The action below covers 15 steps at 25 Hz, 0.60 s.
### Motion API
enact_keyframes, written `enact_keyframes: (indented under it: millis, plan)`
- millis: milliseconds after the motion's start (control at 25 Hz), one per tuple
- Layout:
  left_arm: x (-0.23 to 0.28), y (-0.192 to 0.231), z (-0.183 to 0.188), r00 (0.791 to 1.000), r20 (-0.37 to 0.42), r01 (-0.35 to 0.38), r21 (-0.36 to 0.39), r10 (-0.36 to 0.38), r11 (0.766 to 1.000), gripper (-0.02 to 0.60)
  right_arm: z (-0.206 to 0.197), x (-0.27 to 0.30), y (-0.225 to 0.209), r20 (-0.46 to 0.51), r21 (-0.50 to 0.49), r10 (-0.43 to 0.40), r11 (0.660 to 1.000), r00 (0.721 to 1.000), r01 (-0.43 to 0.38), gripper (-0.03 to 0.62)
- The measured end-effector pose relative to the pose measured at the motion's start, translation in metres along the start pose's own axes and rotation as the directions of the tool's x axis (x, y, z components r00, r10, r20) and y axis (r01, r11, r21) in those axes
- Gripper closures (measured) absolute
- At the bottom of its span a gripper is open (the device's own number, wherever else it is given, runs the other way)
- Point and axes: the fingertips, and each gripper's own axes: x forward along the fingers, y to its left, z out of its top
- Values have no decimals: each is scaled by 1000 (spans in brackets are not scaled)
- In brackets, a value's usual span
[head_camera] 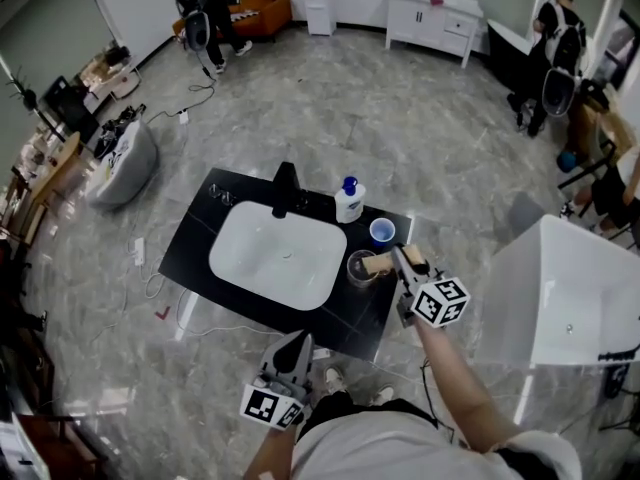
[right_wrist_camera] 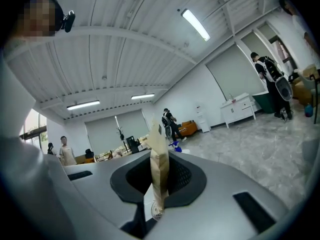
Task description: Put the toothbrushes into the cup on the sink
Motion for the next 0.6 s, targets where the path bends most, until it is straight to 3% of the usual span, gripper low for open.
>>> enact_keyframes:
  millis: [600]
  plan:
    - [-6,13,-11,998,-60,-32,-19,31,999,583,-76,33,-25,-100,95,-52,994,994,61,545]
